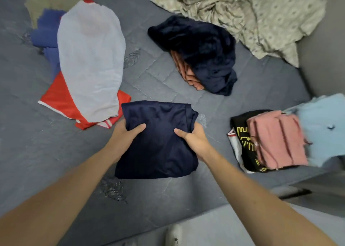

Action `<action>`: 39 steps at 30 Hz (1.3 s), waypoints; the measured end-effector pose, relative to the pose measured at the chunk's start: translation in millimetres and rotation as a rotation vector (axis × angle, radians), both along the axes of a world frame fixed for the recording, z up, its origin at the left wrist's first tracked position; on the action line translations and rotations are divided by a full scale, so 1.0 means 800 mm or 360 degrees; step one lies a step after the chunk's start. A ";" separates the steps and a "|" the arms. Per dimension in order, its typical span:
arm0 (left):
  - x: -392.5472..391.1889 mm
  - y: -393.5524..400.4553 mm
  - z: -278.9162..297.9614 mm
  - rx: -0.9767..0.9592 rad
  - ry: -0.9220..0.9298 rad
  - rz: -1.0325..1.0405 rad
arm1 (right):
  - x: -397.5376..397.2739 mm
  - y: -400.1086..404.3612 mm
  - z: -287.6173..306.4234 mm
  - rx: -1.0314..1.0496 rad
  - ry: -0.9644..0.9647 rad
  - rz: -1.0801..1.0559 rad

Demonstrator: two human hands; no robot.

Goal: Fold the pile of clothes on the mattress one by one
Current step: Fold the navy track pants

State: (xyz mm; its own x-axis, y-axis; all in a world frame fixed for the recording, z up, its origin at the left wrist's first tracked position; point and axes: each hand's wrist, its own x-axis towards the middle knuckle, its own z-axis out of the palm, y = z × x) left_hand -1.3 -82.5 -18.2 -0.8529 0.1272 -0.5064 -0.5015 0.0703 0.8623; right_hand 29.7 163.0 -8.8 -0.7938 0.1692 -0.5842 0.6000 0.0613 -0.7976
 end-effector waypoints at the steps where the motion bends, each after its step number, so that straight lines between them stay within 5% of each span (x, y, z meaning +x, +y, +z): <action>1: -0.001 0.026 0.018 0.0013 0.0005 -0.0049 | 0.006 0.022 0.019 0.0035 0.0021 -0.0044; 8: -0.029 0.235 0.085 0.0027 0.0145 -0.0424 | 0.055 0.205 0.098 0.0350 0.0153 -0.0398; 21: -0.059 0.626 0.109 -0.0059 0.0324 -0.1347 | 0.162 0.487 0.066 0.0296 0.0130 -0.1261; 25: -0.076 0.714 0.062 -0.0346 0.0628 -0.1363 | 0.167 0.532 0.017 0.0207 -0.0002 -0.1434; 27: -0.074 0.739 0.033 -0.0743 0.0894 -0.1422 | 0.166 0.541 -0.002 0.0325 -0.0231 -0.1432; 30: -0.042 0.739 0.002 -0.1285 0.1468 -0.1506 | 0.174 0.544 -0.007 0.1059 -0.0563 -0.1113; 33: -0.006 0.728 -0.020 -0.1247 0.1776 -0.1697 | 0.171 0.542 -0.005 0.1866 -0.0099 -0.0527; 36: 0.009 0.725 -0.046 -0.1384 0.1746 -0.1843 | 0.146 0.544 -0.030 0.1976 0.0256 0.0034; 39: 0.004 0.727 -0.066 -0.1445 0.1765 -0.1817 | 0.125 0.555 -0.071 0.2017 0.0118 0.0279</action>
State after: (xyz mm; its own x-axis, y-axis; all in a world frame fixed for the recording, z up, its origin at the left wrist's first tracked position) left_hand 2.2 498.8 -71.4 -0.5072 0.8590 -0.0705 0.8298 0.5088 0.2294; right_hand 129.5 606.8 -65.6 -0.8854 0.4627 -0.0457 0.4638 0.8722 -0.1553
